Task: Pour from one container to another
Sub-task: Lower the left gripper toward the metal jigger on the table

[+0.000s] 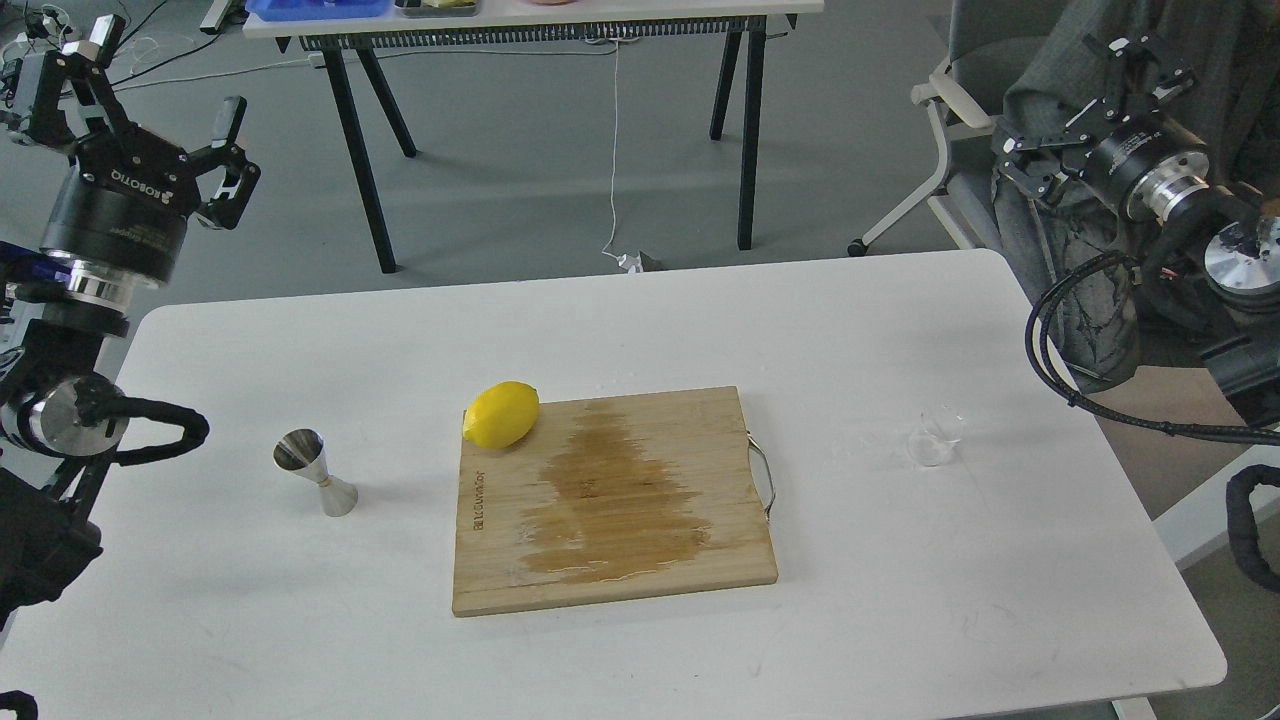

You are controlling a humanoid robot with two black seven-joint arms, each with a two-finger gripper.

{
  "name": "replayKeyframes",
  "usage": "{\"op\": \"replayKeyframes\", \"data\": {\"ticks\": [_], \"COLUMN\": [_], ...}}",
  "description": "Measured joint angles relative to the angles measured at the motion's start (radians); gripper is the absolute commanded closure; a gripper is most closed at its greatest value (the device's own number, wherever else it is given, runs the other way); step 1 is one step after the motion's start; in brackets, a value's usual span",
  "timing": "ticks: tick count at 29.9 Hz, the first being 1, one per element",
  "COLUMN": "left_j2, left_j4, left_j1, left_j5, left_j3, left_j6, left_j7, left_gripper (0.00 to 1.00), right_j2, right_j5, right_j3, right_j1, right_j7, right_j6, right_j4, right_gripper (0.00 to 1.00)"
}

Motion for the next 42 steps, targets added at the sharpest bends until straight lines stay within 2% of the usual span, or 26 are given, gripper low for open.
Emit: {"op": "replayKeyframes", "data": {"ticks": [13,19,24,29,31,35,42], "left_j2": [0.001,0.077,0.147,0.211,0.223,0.258,0.403], "left_j4": [0.067,0.049,-0.038,-0.207,-0.25,-0.293,-0.435], "left_j1": [-0.008,-0.031,-0.051,-0.045,-0.035,0.028,0.248], "left_j5": [0.002,0.129,0.4,0.769,0.926,1.161,1.211], "left_j3": [0.015,0.01,0.008,0.013,0.015,0.016,0.017], "left_j6": [0.0,0.0,-0.001,-0.001,0.04,0.222,0.48], "left_j7": [0.0,0.0,0.0,0.0,0.0,0.0,0.0], "left_gripper": [0.0,0.0,0.0,0.0,0.0,0.0,0.0], "right_j2": [-0.016,-0.018,-0.019,-0.02,-0.021,-0.03,-0.045], "right_j5": [0.003,0.004,0.004,0.003,0.003,0.003,0.003], "right_j3": [0.018,0.019,0.019,0.022,0.022,0.024,0.026], "right_j1": [-0.002,-0.009,-0.024,-0.04,-0.047,-0.056,-0.064], "right_j7": [0.001,0.004,0.006,0.008,0.008,0.008,0.009], "right_j6": [0.0,0.0,0.0,0.0,0.0,0.0,0.0], "right_j4": [0.018,0.033,0.049,0.054,0.054,0.055,0.054], "right_gripper": [0.01,0.01,0.01,0.01,0.01,0.01,0.01]}}
